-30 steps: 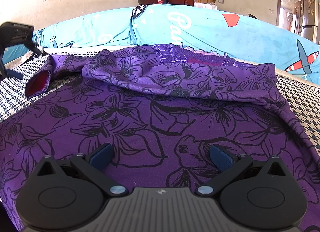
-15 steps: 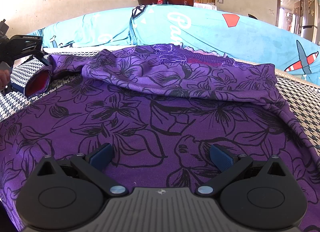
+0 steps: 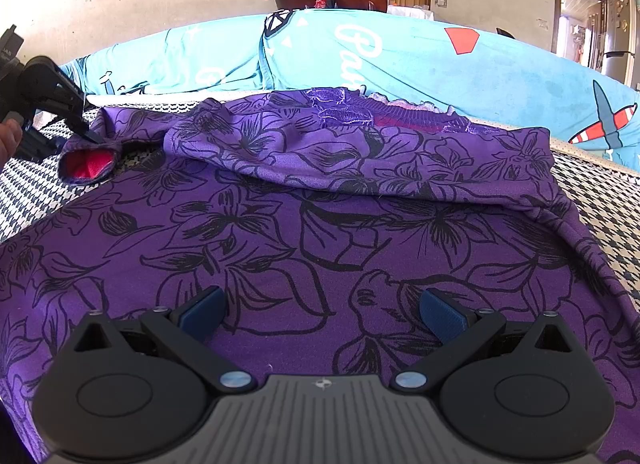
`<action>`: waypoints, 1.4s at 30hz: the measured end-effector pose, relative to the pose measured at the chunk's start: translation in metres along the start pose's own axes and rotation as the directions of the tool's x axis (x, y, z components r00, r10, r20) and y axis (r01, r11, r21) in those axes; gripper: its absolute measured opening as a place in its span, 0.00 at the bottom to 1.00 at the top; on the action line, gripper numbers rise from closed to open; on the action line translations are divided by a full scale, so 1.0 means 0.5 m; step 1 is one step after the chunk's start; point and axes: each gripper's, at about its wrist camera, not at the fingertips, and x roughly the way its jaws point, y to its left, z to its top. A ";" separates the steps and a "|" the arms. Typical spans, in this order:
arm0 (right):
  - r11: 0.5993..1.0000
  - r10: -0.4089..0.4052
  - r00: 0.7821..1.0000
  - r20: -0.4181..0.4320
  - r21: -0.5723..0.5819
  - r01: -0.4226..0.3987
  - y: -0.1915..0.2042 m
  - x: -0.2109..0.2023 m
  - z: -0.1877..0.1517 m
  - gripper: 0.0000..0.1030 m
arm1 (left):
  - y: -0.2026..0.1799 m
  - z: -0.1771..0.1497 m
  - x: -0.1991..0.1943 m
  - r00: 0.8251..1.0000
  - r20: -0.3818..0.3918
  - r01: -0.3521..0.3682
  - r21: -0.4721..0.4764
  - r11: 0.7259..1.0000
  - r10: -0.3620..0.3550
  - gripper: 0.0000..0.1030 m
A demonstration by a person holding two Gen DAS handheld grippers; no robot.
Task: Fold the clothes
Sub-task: 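Lift the sleeve with the left gripper and carry it across the blouse body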
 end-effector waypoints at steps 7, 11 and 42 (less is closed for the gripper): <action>1.000 0.002 1.000 0.002 0.002 -0.002 0.000 0.000 0.000 1.00 | -0.088 -0.028 -0.038 0.990 0.030 0.131 0.134 0.982 -0.136 0.17; 1.000 0.006 1.000 0.006 0.005 -0.006 -0.001 0.001 -0.001 1.00 | -0.169 -0.065 -0.062 0.965 -0.005 0.256 0.244 0.935 -0.262 0.17; 0.988 0.066 0.998 0.010 -0.138 -0.064 0.040 -0.030 0.034 0.93 | -0.157 -0.091 -0.113 0.994 0.102 0.001 0.211 0.977 -0.023 0.90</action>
